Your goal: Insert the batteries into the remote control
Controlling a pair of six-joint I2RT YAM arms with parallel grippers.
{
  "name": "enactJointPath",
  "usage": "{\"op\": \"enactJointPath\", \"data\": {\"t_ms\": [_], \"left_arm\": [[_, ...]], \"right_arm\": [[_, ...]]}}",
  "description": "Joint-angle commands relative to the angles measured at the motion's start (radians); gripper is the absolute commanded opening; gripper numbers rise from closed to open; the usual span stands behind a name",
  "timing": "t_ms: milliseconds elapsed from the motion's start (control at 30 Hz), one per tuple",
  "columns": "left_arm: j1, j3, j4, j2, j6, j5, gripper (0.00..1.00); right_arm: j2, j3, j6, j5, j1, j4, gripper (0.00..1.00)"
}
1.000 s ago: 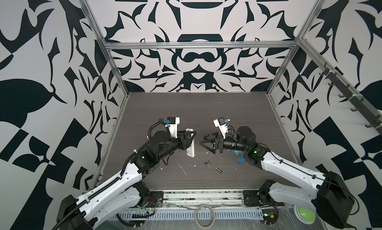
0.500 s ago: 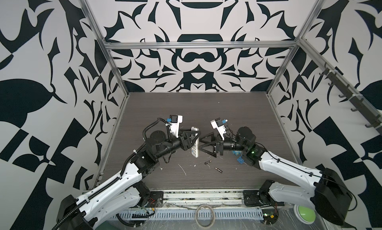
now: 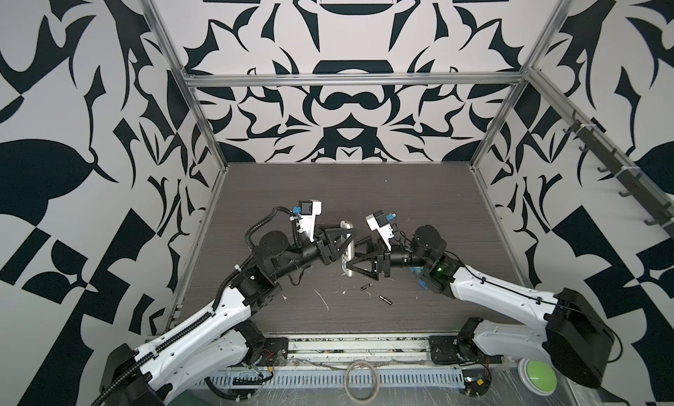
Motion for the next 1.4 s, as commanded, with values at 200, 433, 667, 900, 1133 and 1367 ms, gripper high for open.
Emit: {"op": "enactJointPath", "data": {"t_ms": [200, 433, 667, 900, 1133, 1367], "left_arm": [[-0.003, -0.028, 0.106, -0.019, -0.03, 0.024, 0.17], [-0.002, -0.042, 0.117, -0.034, -0.036, 0.026, 0.17], [-0.003, -0.048, 0.134, -0.033, -0.04, 0.025, 0.17], [-0.003, -0.05, 0.135, -0.033, -0.042, 0.027, 0.17], [-0.002, -0.037, 0.048, -0.048, -0.022, -0.036, 0.39], [-0.003, -0.039, -0.073, -0.1, -0.006, -0.173, 0.9]], "right_arm": [[0.003, -0.025, 0.015, -0.031, 0.02, 0.152, 0.79], [0.011, -0.034, 0.028, -0.039, 0.023, 0.203, 0.68], [0.008, -0.041, 0.035, -0.053, 0.031, 0.248, 0.56], [0.002, -0.044, 0.027, -0.055, 0.039, 0.251, 0.41], [0.0, -0.035, 0.002, -0.034, 0.039, 0.205, 0.16], [-0.029, -0.02, -0.097, 0.003, 0.04, 0.07, 0.03]]}}
